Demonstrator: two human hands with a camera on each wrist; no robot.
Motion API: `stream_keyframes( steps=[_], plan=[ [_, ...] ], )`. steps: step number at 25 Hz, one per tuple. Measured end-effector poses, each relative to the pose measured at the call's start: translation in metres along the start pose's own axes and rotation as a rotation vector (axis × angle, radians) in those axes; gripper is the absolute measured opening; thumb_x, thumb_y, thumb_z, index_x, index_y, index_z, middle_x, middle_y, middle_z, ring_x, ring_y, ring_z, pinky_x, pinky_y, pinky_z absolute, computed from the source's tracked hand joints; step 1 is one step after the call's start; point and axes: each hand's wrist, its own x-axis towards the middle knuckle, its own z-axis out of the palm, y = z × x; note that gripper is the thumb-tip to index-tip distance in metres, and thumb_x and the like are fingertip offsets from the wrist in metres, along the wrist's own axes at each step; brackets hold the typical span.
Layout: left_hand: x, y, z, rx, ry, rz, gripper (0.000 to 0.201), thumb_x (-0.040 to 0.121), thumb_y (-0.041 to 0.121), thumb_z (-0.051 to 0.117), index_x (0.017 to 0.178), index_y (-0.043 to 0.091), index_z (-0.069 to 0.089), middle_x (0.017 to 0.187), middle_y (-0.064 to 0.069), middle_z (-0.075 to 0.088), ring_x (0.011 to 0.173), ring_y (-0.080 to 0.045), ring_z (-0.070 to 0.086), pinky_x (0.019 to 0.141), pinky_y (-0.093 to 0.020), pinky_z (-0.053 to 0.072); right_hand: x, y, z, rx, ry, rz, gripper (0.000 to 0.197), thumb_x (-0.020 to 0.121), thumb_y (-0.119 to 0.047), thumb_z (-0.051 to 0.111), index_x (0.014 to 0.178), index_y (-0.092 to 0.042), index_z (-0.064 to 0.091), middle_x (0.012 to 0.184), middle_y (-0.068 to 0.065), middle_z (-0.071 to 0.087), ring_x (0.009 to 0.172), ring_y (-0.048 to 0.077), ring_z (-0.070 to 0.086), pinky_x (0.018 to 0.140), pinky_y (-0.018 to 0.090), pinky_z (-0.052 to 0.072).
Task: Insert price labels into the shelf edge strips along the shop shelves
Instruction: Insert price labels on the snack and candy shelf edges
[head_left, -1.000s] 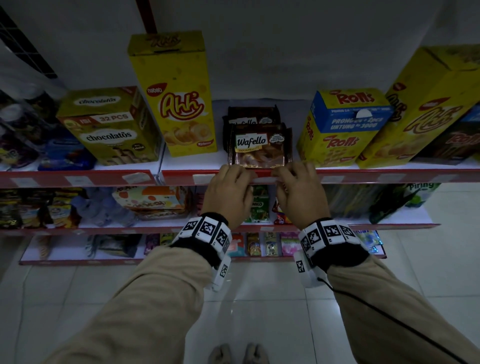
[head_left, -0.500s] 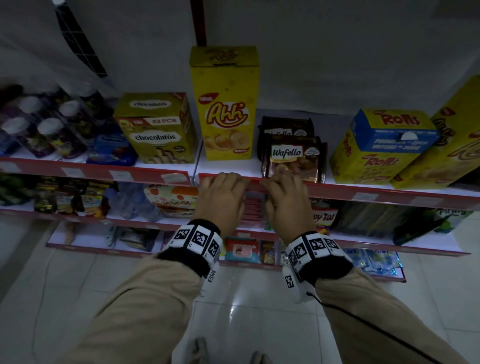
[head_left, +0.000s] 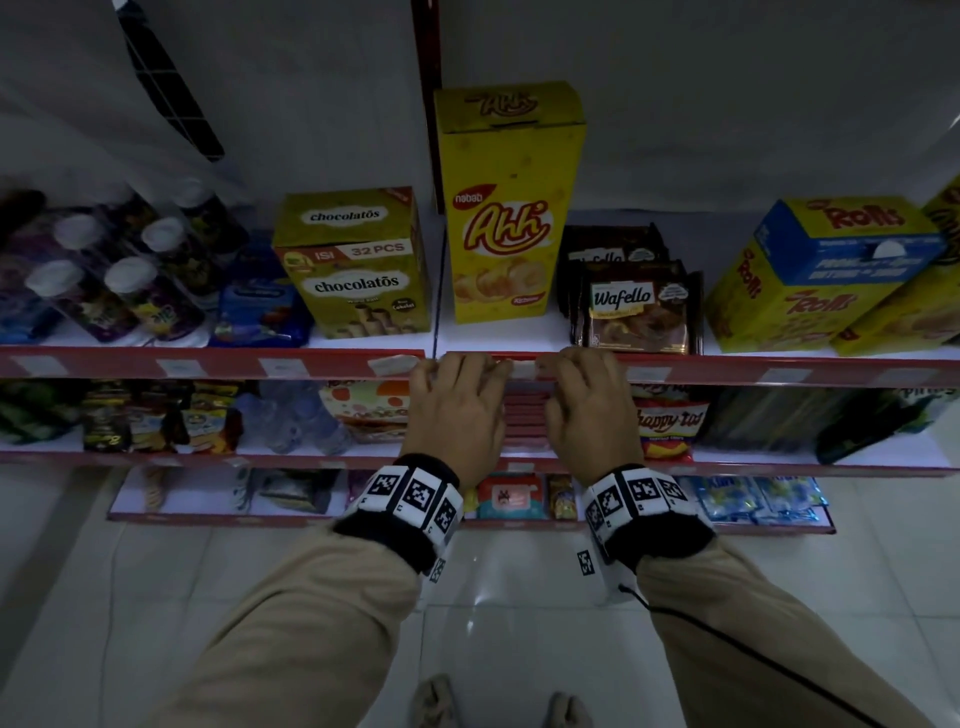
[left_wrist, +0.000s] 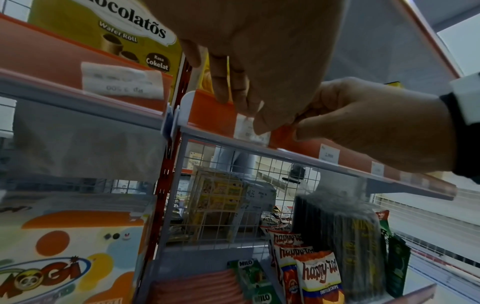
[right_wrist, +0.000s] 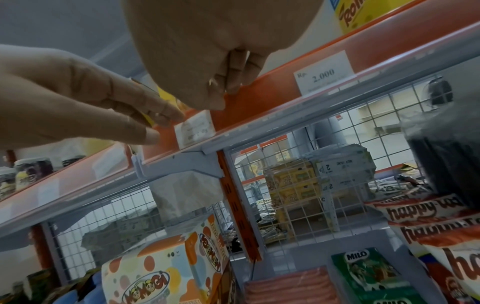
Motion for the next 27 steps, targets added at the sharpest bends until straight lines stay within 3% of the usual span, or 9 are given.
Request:
stream_keyframes(
  steps=[5,8,13,18,23,27],
  plan=[
    [0.001,-0.005,0.0,-0.027,-0.04,0.016,0.05,0.079,0.033,0.056,0.127,0.019,0.055,0.115,-0.004,0.054,0.106,-0.027,0.049,0.091,-0.046,0.032,0.001,-0.01,0.005,-0.128,-0.065,-0.013,0.039,0.073,-0.011,0.051,0.11,-0.009,0.064,0.106,0.009,0.062,0.1,0.031,0.047,0.08,0.041,0.044],
    [0.001,-0.006,0.0,-0.026,-0.051,0.015,0.054,0.077,0.032,0.058,0.13,0.02,0.053,0.116,-0.004,0.053,0.106,-0.027,0.048,0.092,-0.046,0.032,0.002,-0.013,0.008,-0.147,-0.041,0.016,0.036,0.071,-0.009,0.056,0.106,-0.008,0.065,0.105,0.012,0.06,0.099,0.028,0.041,0.079,0.042,0.043],
    [0.001,-0.006,0.002,-0.067,-0.072,-0.009,0.054,0.074,0.029,0.061,0.127,0.022,0.053,0.114,-0.003,0.051,0.107,-0.026,0.046,0.094,-0.045,0.029,0.003,-0.013,0.007,-0.124,-0.029,0.014,0.036,0.073,-0.012,0.05,0.105,-0.009,0.065,0.104,0.011,0.06,0.094,0.032,0.047,0.077,0.041,0.044],
    [-0.002,-0.012,0.002,-0.128,-0.061,0.028,0.054,0.074,0.028,0.061,0.127,0.022,0.053,0.114,-0.003,0.052,0.107,-0.025,0.046,0.095,-0.045,0.029,0.012,-0.013,0.006,-0.153,-0.082,0.025,0.022,0.074,-0.012,0.063,0.095,-0.008,0.065,0.099,0.014,0.057,0.09,0.035,0.05,0.072,0.04,0.043],
    [0.0,-0.016,-0.003,-0.327,-0.023,-0.062,0.048,0.085,0.025,0.055,0.132,0.017,0.047,0.11,-0.001,0.059,0.104,-0.024,0.049,0.094,-0.043,0.03,0.02,-0.01,-0.005,0.147,-0.096,0.139,0.01,0.084,-0.01,0.064,0.093,-0.014,0.068,0.095,0.005,0.064,0.094,0.028,0.05,0.086,0.039,0.041],
    [0.006,-0.017,-0.006,-0.563,-0.02,-0.203,0.043,0.092,0.035,0.052,0.132,0.023,0.043,0.1,0.01,0.064,0.103,-0.019,0.05,0.091,-0.034,0.024,0.024,-0.021,-0.014,0.572,0.015,0.441,0.003,0.087,-0.016,0.068,0.09,-0.016,0.067,0.082,-0.005,0.068,0.077,0.006,0.061,0.071,0.026,0.051]
  ],
)
